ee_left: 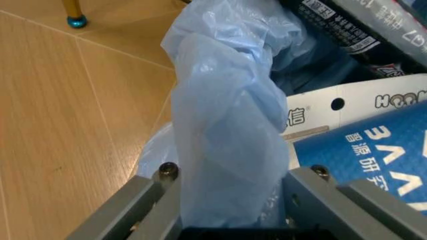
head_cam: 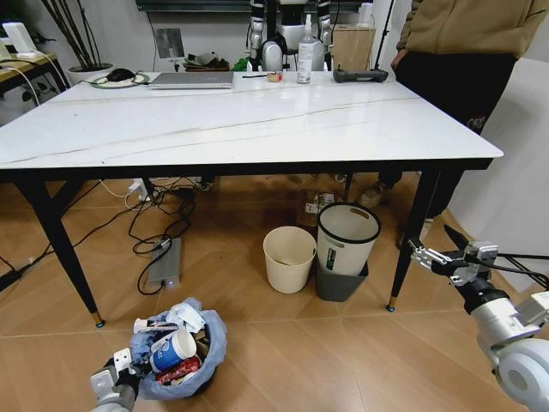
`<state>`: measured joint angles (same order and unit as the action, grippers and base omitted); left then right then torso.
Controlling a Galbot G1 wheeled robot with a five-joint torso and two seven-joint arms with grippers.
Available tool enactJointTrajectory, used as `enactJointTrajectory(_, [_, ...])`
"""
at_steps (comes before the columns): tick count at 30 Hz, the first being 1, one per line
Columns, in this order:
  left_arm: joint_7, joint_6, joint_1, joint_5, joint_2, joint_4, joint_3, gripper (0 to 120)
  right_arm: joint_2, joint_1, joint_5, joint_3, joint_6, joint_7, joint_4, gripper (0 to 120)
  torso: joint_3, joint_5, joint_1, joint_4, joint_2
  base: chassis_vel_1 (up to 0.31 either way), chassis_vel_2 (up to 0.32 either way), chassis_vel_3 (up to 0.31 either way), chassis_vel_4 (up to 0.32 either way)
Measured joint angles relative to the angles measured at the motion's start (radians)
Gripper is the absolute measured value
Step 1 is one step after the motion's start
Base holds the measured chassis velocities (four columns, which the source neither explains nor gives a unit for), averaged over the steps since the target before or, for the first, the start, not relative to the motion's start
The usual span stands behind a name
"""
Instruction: Pick up the trash bin and place the trash from the table into it.
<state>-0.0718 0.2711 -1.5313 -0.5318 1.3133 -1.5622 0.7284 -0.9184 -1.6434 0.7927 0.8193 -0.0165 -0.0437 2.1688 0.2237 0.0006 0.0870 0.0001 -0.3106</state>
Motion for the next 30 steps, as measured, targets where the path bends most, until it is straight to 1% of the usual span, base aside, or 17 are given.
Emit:
enactJointTrajectory(2, [0.000, -0.001, 0.000, 0.001, 0.000, -0.001, 0.000, 0, 0.000, 0.000, 0.000, 0.000, 0.000, 0.000, 0.000, 100, -0.005, 0.0000, -0.002, 0.0000, 0.006, 0.000, 0.000, 0.000, 0.000])
enactJointTrajectory(3, [-0.001, -0.003, 0.001, 0.002, 0.000, -0.002, 0.001, 0, 0.000, 0.000, 0.000, 0.000, 0.000, 0.000, 0.000, 100, -0.012, 0.0000, -0.004, 0.0000, 0.017, 0.000, 0.000, 0.000, 0.000])
enactJointTrajectory(9, [0.002, -0.019, -0.001, 0.010, 0.001, -0.002, -0.001, 0, 0.000, 0.000, 0.000, 0.000, 0.000, 0.000, 0.000, 100, -0.027, -0.0003, -0.010, 0.0001, 0.037, 0.000, 0.000, 0.000, 0.000])
enactJointTrajectory(12, [0.003, -0.021, -0.003, 0.012, 0.001, -0.006, -0.002, 0, 0.000, 0.000, 0.000, 0.000, 0.000, 0.000, 0.000, 100, -0.028, -0.0005, -0.010, 0.0001, 0.038, 0.000, 0.000, 0.000, 0.000])
enactJointTrajectory(13, [0.003, -0.022, -0.006, 0.013, 0.001, -0.011, -0.004, 0, 0.000, 0.000, 0.000, 0.000, 0.000, 0.000, 0.000, 100, -0.028, -0.0012, -0.010, 0.0000, 0.038, 0.000, 0.000, 0.000, 0.000])
enactJointTrajectory(18, [-0.001, -0.012, -0.018, 0.012, 0.000, -0.050, -0.011, 0, 0.000, 0.000, 0.000, 0.000, 0.000, 0.000, 0.000, 100, -0.027, -0.0020, -0.009, 0.0000, 0.037, 0.000, 0.000, 0.000, 0.000])
enactJointTrajectory(20, [-0.001, -0.012, -0.019, 0.012, -0.001, -0.050, -0.011, 0, 0.000, 0.000, 0.000, 0.000, 0.000, 0.000, 0.000, 100, -0.027, -0.0019, -0.009, 0.0000, 0.037, 0.000, 0.000, 0.000, 0.000])
enactJointTrajectory(22, [-0.008, -0.006, -0.022, 0.010, -0.006, -0.069, -0.014, 0, 0.000, 0.000, 0.000, 0.000, 0.000, 0.000, 0.000, 100, -0.026, -0.0003, -0.009, -0.0001, 0.035, 0.000, 0.000, 0.000, 0.000])
enactJointTrajectory(25, [-0.016, -0.003, -0.025, 0.009, -0.008, -0.075, -0.016, 0, 0.000, 0.000, 0.000, 0.000, 0.000, 0.000, 0.000, 100, -0.025, -0.0009, -0.008, -0.0001, 0.033, 0.000, 0.000, 0.000, 0.000])
enactJointTrajectory(30, [-0.017, -0.003, -0.024, 0.011, -0.009, -0.071, -0.014, 0, 0.000, 0.000, 0.000, 0.000, 0.000, 0.000, 0.000, 100, -0.024, -0.0007, -0.008, 0.0000, 0.032, 0.000, 0.000, 0.000, 0.000])
